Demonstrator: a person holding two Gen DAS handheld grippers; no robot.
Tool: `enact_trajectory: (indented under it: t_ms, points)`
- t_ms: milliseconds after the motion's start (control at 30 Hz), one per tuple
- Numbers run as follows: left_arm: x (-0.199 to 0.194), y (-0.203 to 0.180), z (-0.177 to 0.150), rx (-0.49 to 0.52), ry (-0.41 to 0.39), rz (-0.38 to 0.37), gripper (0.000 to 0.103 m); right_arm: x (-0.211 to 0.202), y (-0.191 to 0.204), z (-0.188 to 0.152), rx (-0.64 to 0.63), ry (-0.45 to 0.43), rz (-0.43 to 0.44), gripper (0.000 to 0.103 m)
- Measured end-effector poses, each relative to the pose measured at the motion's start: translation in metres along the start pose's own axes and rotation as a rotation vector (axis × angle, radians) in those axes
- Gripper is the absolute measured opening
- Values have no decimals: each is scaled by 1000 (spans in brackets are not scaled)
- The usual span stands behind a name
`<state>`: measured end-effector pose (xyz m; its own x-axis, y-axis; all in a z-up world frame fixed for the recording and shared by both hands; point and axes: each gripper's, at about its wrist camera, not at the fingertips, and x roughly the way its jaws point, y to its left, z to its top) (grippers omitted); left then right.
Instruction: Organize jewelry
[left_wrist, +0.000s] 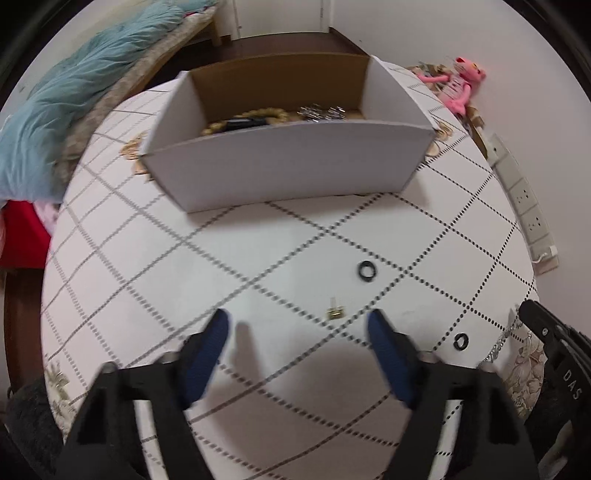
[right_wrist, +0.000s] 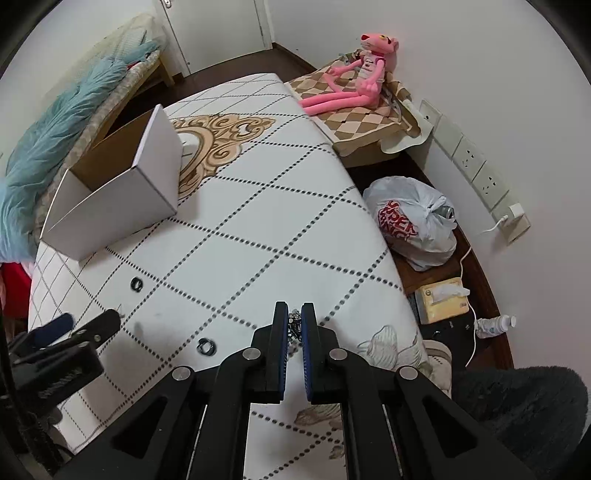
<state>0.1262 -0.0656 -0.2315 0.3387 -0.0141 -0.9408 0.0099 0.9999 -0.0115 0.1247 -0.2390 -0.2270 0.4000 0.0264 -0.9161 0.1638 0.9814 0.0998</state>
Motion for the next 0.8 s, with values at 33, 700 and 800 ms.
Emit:
enact_trajectory:
  t_ms: [33, 700, 800]
  points:
    - [3, -2, 0, 6, 5, -1, 44, 1, -2, 1, 6, 3, -1, 7]
    - [-44, 15, 9, 2, -63, -147, 6, -46, 12, 24, 9, -55, 144, 7]
    - [-61, 23, 18, -5, -75, -169, 6, -71, 25, 41, -12, -92, 207, 7]
